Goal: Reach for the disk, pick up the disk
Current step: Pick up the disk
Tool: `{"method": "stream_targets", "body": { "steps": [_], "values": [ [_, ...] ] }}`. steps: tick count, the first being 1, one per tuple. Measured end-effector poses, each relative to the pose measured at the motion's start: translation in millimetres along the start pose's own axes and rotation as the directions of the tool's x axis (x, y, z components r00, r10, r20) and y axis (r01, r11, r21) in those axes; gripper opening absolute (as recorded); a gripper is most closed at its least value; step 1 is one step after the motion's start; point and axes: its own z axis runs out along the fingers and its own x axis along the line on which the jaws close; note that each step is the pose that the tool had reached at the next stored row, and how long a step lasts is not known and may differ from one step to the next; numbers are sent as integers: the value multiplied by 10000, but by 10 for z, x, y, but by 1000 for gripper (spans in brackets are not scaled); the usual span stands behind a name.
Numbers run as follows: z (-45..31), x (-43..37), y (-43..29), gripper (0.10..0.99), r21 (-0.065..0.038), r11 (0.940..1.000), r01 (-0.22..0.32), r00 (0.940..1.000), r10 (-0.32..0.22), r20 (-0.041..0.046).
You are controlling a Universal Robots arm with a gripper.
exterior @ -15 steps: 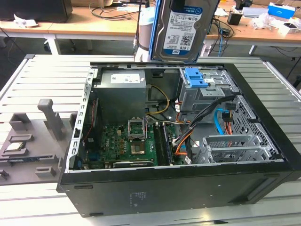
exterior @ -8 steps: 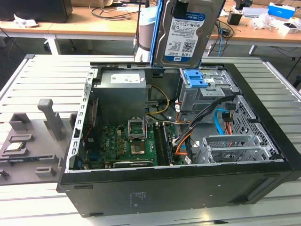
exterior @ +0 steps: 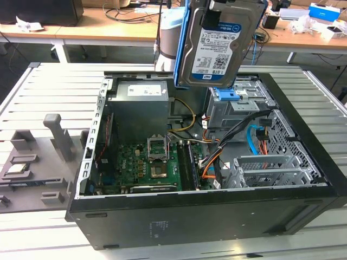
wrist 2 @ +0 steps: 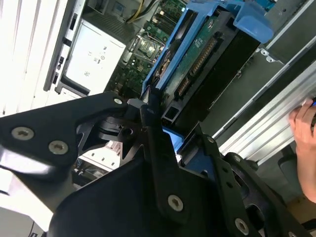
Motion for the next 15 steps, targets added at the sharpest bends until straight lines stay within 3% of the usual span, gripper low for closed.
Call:
{"method": "stream_targets", "body": {
  "steps": [12, 15],
  "values": [
    [-3, 508, 10, 365, 0, 10000, -1, 10000, 1, -9],
    [-4, 675, 13, 365, 0, 10000, -2, 10000, 2, -14]
  ]
}}
